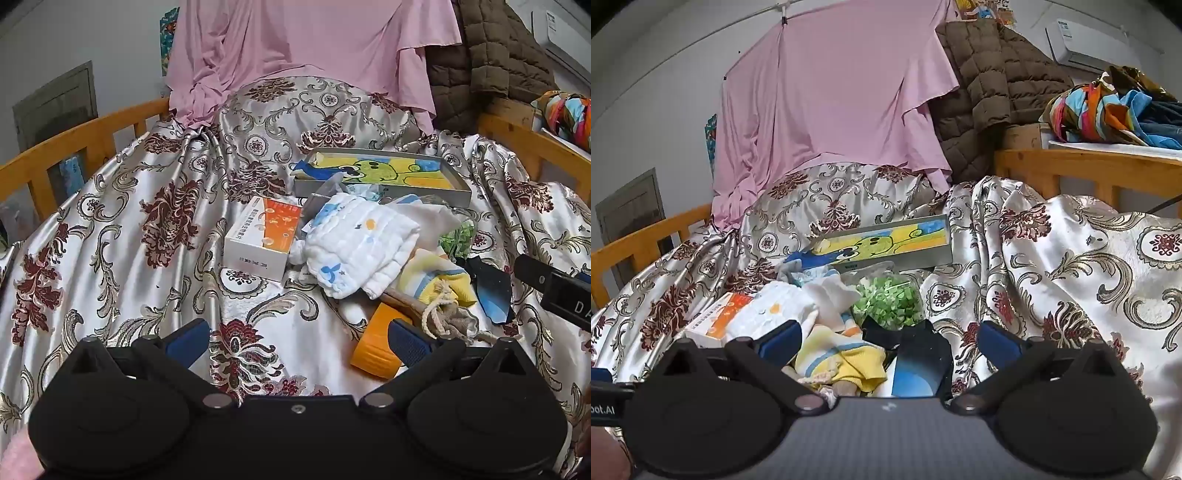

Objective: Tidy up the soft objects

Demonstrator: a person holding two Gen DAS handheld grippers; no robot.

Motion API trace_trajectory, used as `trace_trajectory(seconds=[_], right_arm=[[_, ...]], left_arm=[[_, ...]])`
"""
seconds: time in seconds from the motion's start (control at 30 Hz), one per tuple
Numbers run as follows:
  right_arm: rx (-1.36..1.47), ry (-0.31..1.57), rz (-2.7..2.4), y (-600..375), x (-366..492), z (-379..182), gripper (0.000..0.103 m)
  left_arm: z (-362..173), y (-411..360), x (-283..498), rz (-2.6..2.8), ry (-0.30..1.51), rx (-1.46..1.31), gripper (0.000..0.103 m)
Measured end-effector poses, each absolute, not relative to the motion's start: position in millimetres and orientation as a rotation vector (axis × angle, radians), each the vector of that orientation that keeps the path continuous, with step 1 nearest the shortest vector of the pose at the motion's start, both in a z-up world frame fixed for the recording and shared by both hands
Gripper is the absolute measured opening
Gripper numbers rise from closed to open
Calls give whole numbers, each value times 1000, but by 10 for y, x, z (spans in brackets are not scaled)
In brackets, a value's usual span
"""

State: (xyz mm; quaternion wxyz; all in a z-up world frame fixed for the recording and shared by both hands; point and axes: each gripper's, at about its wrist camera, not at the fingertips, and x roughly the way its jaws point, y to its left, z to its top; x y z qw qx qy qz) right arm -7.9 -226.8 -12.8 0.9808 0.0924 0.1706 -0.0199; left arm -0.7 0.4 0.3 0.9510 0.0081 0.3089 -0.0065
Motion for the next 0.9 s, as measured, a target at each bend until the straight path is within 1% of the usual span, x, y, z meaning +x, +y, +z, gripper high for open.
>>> trace_trajectory(seconds=[0.9], right_arm=[[179, 353, -41, -2246, -51, -159, 103]], left_arm=[[10, 55, 10, 4, 628, 1, 102]])
